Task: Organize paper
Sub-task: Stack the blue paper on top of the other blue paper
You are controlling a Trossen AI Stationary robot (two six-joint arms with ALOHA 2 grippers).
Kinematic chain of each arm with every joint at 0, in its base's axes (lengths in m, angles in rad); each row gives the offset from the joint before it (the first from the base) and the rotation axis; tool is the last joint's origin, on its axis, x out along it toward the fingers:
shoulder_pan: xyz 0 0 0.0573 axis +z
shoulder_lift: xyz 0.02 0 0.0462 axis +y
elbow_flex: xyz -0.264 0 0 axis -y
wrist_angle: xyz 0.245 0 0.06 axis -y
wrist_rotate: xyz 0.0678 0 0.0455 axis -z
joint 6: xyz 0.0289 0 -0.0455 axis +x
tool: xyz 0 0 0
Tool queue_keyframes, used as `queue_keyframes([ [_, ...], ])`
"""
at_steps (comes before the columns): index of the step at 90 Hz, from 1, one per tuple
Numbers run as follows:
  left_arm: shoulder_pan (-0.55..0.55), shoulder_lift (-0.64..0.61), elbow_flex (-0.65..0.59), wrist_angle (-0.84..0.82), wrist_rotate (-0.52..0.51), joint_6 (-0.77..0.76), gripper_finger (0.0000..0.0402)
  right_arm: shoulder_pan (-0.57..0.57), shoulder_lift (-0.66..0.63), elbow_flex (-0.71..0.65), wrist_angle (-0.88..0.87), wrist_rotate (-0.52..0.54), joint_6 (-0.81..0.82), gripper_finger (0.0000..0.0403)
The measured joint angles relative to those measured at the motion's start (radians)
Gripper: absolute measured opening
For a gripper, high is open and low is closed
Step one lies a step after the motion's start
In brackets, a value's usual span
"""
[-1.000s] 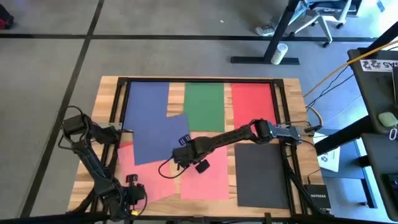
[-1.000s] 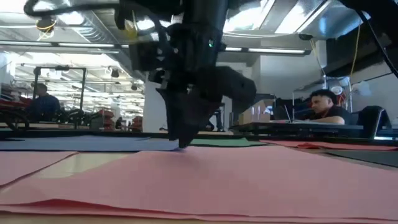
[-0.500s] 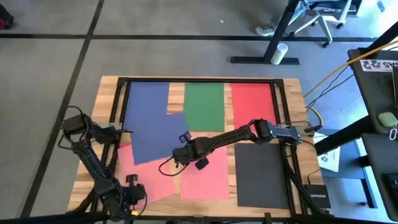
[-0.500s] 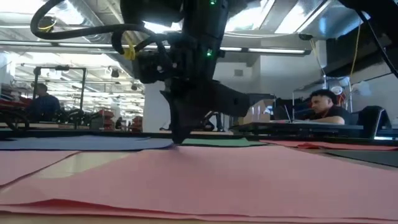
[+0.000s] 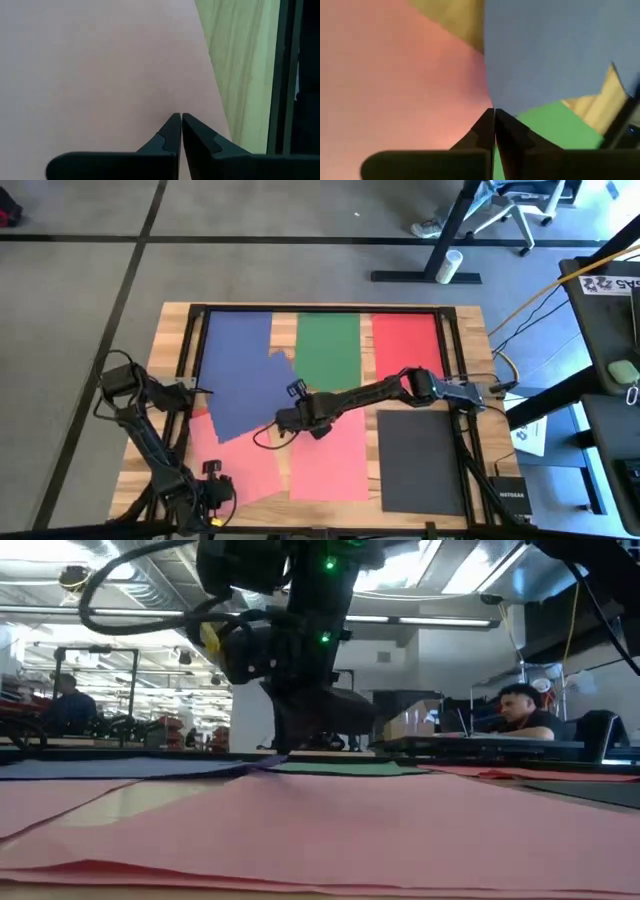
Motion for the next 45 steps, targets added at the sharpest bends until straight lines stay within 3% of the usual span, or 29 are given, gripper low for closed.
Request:
queue_keyframes([
  [21, 0.0, 0.0, 0.0, 0.0, 0.0, 0.001, 0.0, -0.076, 0.0, 0.054, 0.059, 0.025, -0.041, 0.0],
  [45, 0.0, 0.0, 0.0, -0.002, 0.0, 0.002, 0.0, -0.188, 0.0, 0.065, 0.15, -0.019, -0.104, 0.0],
])
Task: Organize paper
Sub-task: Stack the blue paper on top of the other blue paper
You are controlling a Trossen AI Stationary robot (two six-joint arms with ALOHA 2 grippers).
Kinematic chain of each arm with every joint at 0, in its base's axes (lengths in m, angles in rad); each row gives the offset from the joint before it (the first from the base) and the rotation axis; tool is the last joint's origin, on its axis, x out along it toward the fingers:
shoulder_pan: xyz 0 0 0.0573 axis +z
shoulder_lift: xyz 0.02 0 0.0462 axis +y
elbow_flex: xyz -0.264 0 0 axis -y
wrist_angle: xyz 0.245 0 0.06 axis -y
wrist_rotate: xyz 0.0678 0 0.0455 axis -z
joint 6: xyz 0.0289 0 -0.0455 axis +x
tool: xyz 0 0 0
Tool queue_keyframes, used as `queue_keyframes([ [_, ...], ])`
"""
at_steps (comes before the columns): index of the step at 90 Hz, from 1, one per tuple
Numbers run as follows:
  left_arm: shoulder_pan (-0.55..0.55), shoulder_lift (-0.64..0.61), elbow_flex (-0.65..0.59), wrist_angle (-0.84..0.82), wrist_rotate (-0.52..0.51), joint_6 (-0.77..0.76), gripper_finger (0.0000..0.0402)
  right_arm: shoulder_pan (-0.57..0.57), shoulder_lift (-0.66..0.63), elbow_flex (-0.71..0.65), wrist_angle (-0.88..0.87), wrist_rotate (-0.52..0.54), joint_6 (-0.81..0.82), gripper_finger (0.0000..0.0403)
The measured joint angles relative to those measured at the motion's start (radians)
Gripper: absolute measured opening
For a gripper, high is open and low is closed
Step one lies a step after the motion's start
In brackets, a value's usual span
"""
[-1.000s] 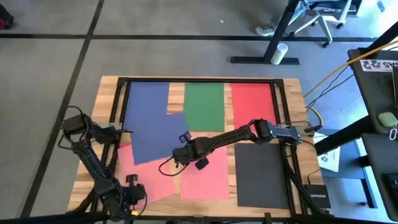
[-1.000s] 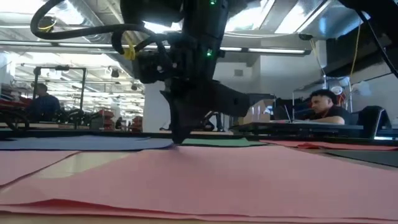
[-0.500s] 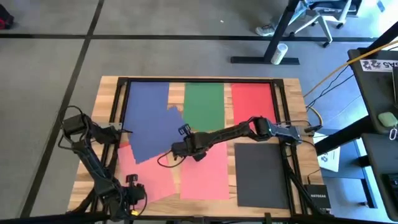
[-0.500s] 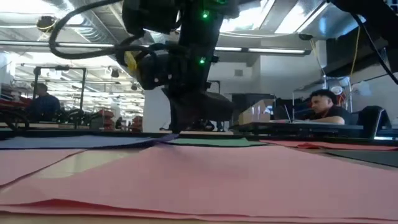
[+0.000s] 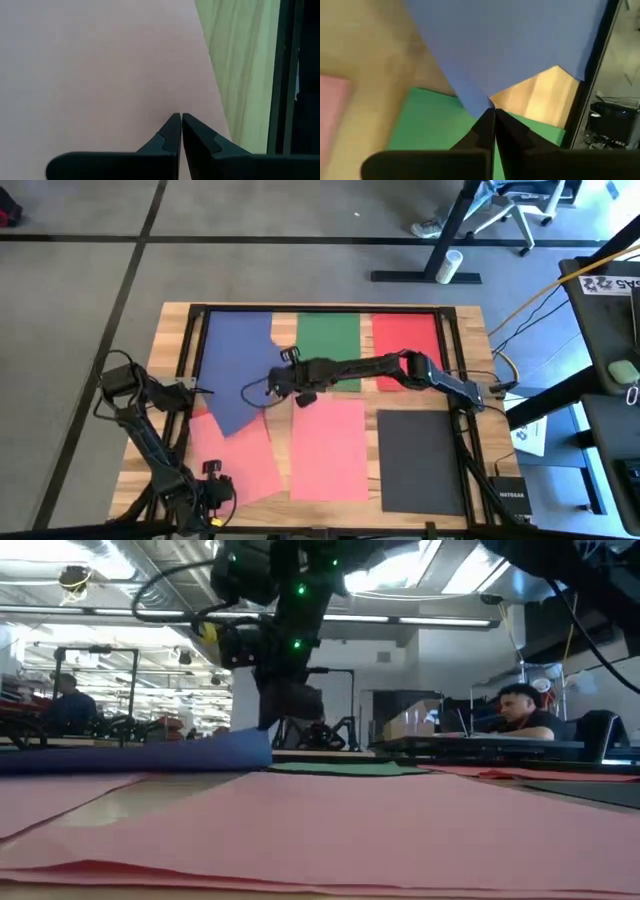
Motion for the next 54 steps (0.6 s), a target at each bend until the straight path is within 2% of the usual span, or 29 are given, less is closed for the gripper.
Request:
queue_keyframes([
  [40, 0.019, 0.0, 0.0, -0.006, 0.0, 0.013, 0.0, -0.1, 0.0, 0.0, 0.211, -0.002, -0.105, 0.0],
  [54, 0.025, 0.0, 0.0, -0.007, 0.0, 0.014, 0.0, -0.124, 0.0, 0.0, 0.259, -0.066, -0.1, 0.0],
])
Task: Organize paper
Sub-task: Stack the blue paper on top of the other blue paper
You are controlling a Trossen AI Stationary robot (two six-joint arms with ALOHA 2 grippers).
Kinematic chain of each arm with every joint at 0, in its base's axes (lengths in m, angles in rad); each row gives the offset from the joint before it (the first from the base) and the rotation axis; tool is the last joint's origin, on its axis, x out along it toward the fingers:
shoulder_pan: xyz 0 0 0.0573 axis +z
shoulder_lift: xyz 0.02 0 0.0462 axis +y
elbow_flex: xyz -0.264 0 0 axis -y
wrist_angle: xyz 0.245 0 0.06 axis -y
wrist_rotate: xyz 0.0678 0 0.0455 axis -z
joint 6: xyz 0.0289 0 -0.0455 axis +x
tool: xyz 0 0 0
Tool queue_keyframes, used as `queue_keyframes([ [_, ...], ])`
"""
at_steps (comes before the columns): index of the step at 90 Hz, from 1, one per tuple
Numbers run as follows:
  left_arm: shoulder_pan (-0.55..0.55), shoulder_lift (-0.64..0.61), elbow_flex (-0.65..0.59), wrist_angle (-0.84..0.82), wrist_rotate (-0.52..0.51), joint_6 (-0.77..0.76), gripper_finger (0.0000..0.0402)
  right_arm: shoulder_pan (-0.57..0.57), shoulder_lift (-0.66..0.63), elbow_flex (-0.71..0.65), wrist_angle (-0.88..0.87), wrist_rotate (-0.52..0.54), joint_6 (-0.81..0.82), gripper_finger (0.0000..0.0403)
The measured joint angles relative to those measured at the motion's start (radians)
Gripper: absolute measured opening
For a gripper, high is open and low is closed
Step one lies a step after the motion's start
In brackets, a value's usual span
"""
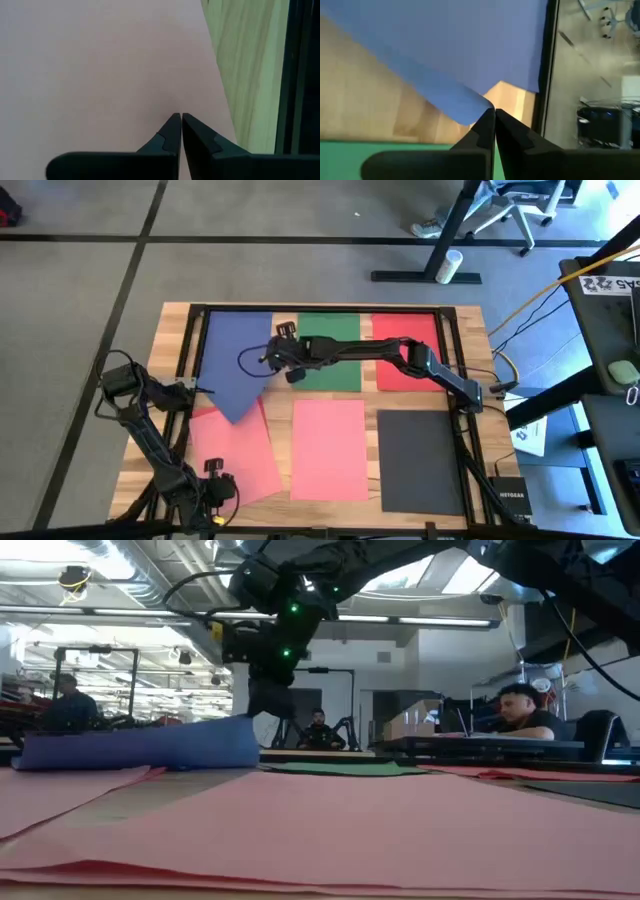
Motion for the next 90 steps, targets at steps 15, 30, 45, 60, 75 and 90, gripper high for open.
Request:
queue_keyframes([
  [15, 0.01, 0.0, 0.0, 0.0, 0.0, 0.02, 0.0, -0.023, 0.0, 0.001, 0.044, -0.036, -0.002, 0.0],
  [30, 0.022, 0.0, 0.0, 0.0, 0.0, 0.043, 0.0, -0.025, 0.0, 0.001, -0.037, -0.052, 0.025, 0.0],
  [45, 0.034, 0.0, -0.001, -0.015, 0.0, 0.05, 0.0, 0.007, 0.0, 0.001, -0.149, -0.067, 0.081, 0.0015],
  [60, 0.048, 0.0, -0.002, -0.089, 0.0, 0.018, 0.0, 0.049, 0.0, 0.001, -0.191, -0.066, 0.099, 0.0061],
  [75, 0.073, -0.002, -0.002, -0.14, -0.002, 0.001, 0.0, 0.079, 0.0, 0.001, -0.208, -0.041, 0.128, 0.0105],
  [90, 0.095, -0.002, -0.001, -0.152, -0.001, 0.017, 0.0, 0.106, 0.0, 0.029, -0.304, 0.015, 0.131, 0.0086],
])
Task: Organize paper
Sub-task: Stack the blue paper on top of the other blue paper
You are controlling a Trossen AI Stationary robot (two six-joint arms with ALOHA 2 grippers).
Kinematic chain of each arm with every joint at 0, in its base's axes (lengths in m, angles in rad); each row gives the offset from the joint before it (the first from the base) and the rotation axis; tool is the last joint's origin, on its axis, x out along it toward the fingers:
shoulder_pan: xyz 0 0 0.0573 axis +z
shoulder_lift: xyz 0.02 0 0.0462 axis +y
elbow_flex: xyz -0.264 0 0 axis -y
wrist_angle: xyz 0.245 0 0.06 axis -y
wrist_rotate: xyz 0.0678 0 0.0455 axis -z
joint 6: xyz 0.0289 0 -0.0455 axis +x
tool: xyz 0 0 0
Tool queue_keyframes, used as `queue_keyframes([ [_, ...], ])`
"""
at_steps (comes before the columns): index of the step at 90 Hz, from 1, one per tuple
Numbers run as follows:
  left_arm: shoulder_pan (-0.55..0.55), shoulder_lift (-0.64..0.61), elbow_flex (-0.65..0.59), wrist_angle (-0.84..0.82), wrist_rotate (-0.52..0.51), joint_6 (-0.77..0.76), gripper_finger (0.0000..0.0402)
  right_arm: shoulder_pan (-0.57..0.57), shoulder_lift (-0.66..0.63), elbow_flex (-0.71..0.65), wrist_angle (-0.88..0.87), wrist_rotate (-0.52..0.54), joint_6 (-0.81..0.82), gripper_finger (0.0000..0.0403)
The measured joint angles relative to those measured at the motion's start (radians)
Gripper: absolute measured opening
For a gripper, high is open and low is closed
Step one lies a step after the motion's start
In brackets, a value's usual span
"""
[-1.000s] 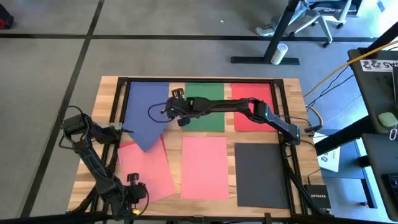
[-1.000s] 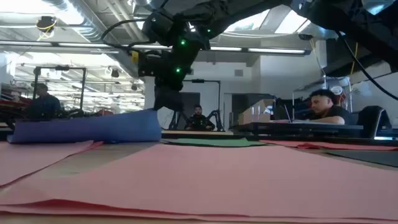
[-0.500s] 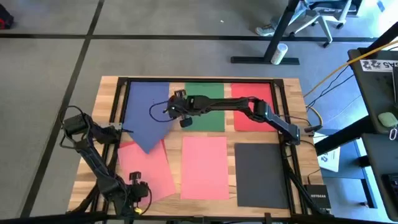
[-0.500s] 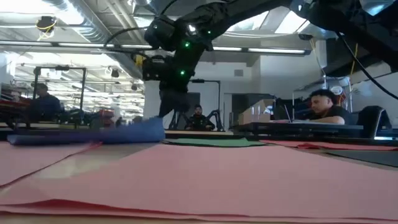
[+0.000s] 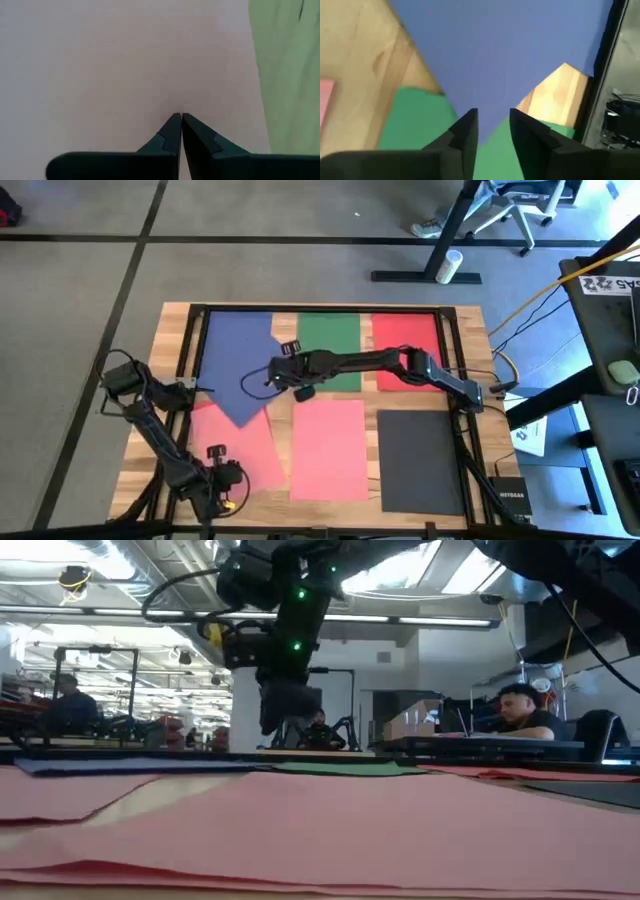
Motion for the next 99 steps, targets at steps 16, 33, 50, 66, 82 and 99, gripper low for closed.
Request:
queue_keyframes([
  [16, 0.0, -0.01, -0.001, 0.0, 0.001, -0.011, 0.0, 0.024, 0.0, 0.077, -0.114, -0.025, 0.013, 0.0008],
  [33, -0.011, -0.06, 0.0, 0.005, -0.037, -0.023, 0.0, 0.03, -0.001, 0.176, -0.299, -0.22, 0.124, 0.0002],
  [50, -0.013, -0.125, 0.0, 0.024, -0.187, 0.021, 0.0, 0.054, -0.02, 0.19, -0.397, -0.288, 0.15, 0.0],
  [66, 0.007, -0.178, 0.001, 0.066, -0.317, 0.125, 0.0, 0.095, -0.054, 0.189, -0.406, -0.371, 0.146, 0.0],
  [82, 0.042, -0.219, -0.008, 0.149, -0.331, 0.237, 0.0, 0.122, -0.065, 0.19, -0.383, -0.409, 0.146, 0.0],
  [99, 0.058, -0.282, -0.072, 0.323, -0.318, 0.347, 0.0, 0.146, -0.068, 0.121, -0.335, -0.455, 0.176, 0.0],
])
